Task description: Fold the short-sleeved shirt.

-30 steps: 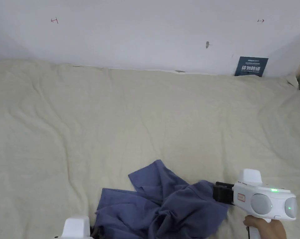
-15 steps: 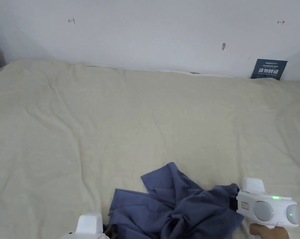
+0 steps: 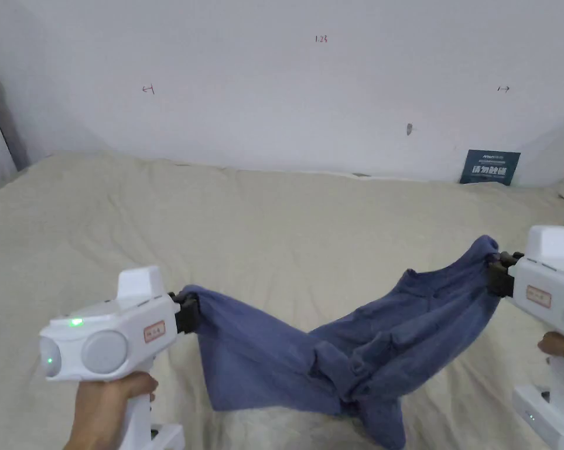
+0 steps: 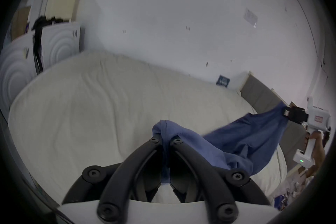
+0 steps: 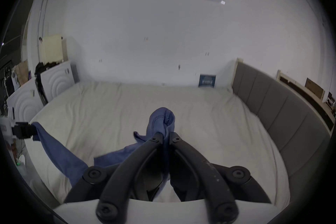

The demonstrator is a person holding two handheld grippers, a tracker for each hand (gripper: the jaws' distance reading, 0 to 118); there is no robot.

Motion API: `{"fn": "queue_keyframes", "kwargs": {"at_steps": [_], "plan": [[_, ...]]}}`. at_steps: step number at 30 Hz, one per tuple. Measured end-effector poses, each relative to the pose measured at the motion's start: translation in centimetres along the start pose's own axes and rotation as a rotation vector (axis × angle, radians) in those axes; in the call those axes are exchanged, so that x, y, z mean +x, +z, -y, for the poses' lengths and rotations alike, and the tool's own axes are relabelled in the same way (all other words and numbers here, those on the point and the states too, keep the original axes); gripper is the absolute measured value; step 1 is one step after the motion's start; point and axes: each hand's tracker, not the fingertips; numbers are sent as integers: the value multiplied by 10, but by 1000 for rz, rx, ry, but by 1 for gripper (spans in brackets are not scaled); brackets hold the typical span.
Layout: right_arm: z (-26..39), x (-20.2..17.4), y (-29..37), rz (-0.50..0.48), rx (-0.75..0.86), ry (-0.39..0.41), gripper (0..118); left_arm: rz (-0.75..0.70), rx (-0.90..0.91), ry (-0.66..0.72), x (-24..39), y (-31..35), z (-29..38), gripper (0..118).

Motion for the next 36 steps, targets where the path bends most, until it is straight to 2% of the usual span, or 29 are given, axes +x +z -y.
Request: {"fn": "queue_keyframes", "kwargs": {"at_steps": [4, 8, 10, 18, 24, 30, 36], "plan": [[-49, 10, 1, 33, 92, -3, 7, -65, 90, -57, -4, -7, -78, 7], [-91, 14, -3, 26, 166, -33, 7, -109, 164, -41, -3, -11, -150, 7], [-111, 15, -7, 45, 202, -22, 7, -138, 193, -49, -2, -18, -183, 7], [-158, 14, -30, 90, 295, 2, 7, -159, 245, -5, -10, -64, -263, 7], [-141, 12, -62, 112, 288, -8, 7, -183, 192, 29, -25, -116, -247, 7], [-82, 6, -105, 105, 158, -21, 7, -214, 52, -6, -46, -172, -183, 7], [-9, 1, -121, 93, 40, -43, 7, -239, -67, 1, -69, -187, -109, 7]]}}
